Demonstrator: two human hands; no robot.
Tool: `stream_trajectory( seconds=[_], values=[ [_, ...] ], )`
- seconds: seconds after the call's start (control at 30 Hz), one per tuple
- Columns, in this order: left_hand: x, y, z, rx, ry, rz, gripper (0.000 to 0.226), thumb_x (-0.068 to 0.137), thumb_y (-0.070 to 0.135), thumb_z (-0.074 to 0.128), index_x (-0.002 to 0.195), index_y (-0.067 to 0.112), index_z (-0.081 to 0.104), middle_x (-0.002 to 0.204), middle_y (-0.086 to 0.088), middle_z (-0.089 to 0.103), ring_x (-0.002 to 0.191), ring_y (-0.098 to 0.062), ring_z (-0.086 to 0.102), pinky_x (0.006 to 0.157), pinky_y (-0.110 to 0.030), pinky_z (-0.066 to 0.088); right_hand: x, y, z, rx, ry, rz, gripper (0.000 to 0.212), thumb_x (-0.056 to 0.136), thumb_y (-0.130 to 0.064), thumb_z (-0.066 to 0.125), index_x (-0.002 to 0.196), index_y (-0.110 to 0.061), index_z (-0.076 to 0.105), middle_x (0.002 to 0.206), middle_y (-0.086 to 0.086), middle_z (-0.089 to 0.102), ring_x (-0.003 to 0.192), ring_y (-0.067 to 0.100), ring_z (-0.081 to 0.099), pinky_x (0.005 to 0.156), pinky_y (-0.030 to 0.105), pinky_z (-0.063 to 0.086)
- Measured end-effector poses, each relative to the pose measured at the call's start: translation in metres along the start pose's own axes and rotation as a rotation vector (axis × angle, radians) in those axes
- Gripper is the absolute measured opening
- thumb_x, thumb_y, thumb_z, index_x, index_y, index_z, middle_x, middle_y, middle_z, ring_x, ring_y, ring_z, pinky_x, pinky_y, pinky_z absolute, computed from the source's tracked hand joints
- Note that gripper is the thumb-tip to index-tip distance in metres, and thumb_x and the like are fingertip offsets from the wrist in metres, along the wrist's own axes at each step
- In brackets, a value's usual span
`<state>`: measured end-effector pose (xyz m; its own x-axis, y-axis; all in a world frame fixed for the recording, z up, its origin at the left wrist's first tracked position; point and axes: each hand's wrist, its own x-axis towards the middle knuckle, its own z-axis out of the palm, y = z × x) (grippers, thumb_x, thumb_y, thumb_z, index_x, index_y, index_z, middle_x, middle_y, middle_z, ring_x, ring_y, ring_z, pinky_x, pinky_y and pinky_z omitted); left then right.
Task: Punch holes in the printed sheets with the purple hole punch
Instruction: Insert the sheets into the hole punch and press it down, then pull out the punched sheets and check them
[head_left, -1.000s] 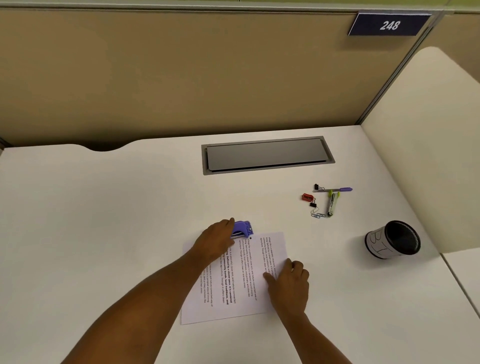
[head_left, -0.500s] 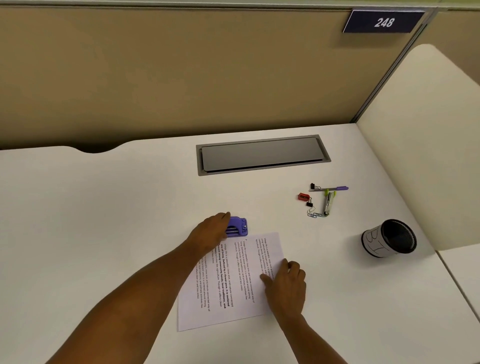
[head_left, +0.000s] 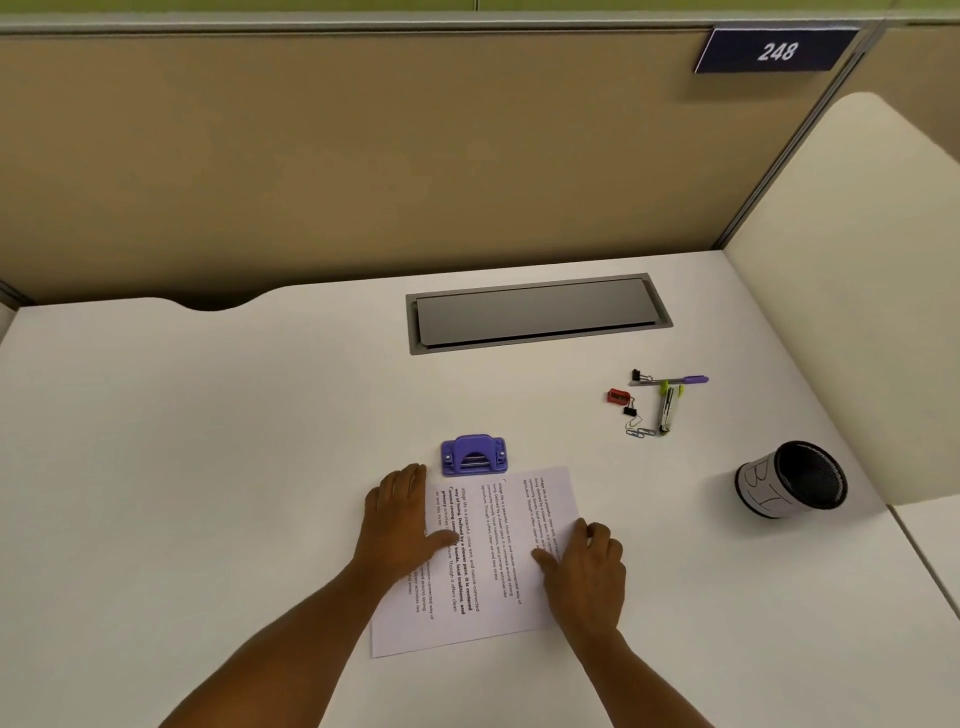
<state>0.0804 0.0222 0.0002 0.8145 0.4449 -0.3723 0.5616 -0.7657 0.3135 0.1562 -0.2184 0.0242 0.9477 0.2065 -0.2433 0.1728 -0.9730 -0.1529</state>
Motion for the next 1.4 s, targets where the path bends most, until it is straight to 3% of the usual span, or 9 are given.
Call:
stream_trajectory(
  seconds=[0.1,0.37,0.6,0.8,0.97,1.03,1.13,1.3,1.4],
  values=[
    [-0.006,-0.002,0.005,0.064,-0.001,0.006,0.107,0.076,0.075,0.058,0.156,0.019,0.016,0.165,-0.003,0.018,0.151,-0.025,0.019,0.123,-0.044,0.018,-0.001,0.001,-0.001,-0.006,-0.007,-0.012,0.072,0.086,-0.062,0.06,0.138,-0.014,0.048,0.133,0.005,0.052,0.116,0.023,0.052,0.091,0.031,0.05],
    [-0.017,0.002,0.001,0.196,-0.059,0.031,0.095,0.074,0.076,0.058,0.15,0.027,0.027,0.146,0.0,0.038,0.135,-0.023,0.038,0.116,-0.043,0.027,-0.014,0.004,0.002,0.015,-0.029,-0.03,0.072,0.087,-0.063,0.058,0.139,-0.016,0.045,0.135,0.003,0.05,0.117,0.02,0.051,0.09,0.029,0.05],
    [-0.034,-0.001,-0.002,0.122,-0.105,-0.024,0.095,0.067,0.072,0.07,0.141,0.024,0.034,0.136,0.001,0.049,0.127,-0.02,0.046,0.11,-0.037,0.034,-0.022,0.008,0.005,0.015,-0.065,-0.083,0.076,0.088,-0.062,0.057,0.145,-0.016,0.04,0.139,0.003,0.046,0.122,0.021,0.047,0.093,0.03,0.049],
    [-0.051,-0.005,-0.001,0.051,-0.131,-0.063,0.076,0.071,0.067,0.07,0.128,0.024,0.043,0.125,0.002,0.052,0.116,-0.016,0.051,0.102,-0.032,0.039,-0.028,0.009,0.006,0.018,-0.109,-0.129,0.078,0.089,-0.063,0.055,0.148,-0.018,0.033,0.145,0.001,0.039,0.129,0.02,0.041,0.101,0.029,0.045],
    [-0.059,-0.009,-0.001,-0.003,-0.147,-0.083,0.063,0.078,0.059,0.069,0.127,0.024,0.049,0.127,0.001,0.051,0.118,-0.016,0.051,0.101,-0.031,0.041,-0.038,0.005,0.007,0.01,-0.128,-0.152,0.077,0.089,-0.062,0.054,0.15,-0.02,0.031,0.146,0.0,0.038,0.131,0.019,0.039,0.103,0.028,0.044],
    [-0.063,-0.008,-0.001,-0.047,-0.157,-0.079,0.055,0.081,0.052,0.07,0.123,0.025,0.047,0.124,0.002,0.057,0.109,-0.014,0.058,0.091,-0.026,0.046,-0.041,0.002,0.007,0.005,-0.142,-0.15,0.077,0.09,-0.062,0.053,0.15,-0.02,0.03,0.146,0.0,0.037,0.131,0.019,0.039,0.104,0.028,0.043],
    [-0.066,-0.004,-0.003,-0.148,-0.203,-0.084,0.047,0.083,0.042,0.073,0.109,0.028,0.037,0.112,0.004,0.065,0.08,-0.01,0.064,0.068,-0.019,0.05,-0.045,-0.001,0.008,-0.005,-0.147,-0.172,0.077,0.09,-0.062,0.052,0.15,-0.019,0.031,0.145,0.0,0.038,0.129,0.02,0.039,0.102,0.028,0.044],
    [-0.073,-0.004,0.001,-0.159,-0.244,-0.076,0.047,0.086,0.036,0.071,0.124,0.023,0.048,0.115,0.002,0.068,0.094,-0.015,0.067,0.077,-0.027,0.053,-0.05,0.002,0.008,-0.035,-0.142,-0.244,0.074,0.092,-0.059,0.051,0.152,-0.021,0.028,0.147,-0.001,0.038,0.131,0.019,0.038,0.103,0.028,0.044],
    [-0.075,-0.01,0.004,-0.193,-0.255,-0.073,0.041,0.089,0.039,0.067,0.125,0.023,0.055,0.117,0.002,0.069,0.098,-0.016,0.068,0.08,-0.028,0.053,-0.061,0.007,0.006,0.05,-0.105,-0.135,0.076,0.093,-0.058,0.051,0.154,-0.02,0.025,0.15,0.002,0.037,0.134,0.023,0.038,0.105,0.032,0.043]
  ],
)
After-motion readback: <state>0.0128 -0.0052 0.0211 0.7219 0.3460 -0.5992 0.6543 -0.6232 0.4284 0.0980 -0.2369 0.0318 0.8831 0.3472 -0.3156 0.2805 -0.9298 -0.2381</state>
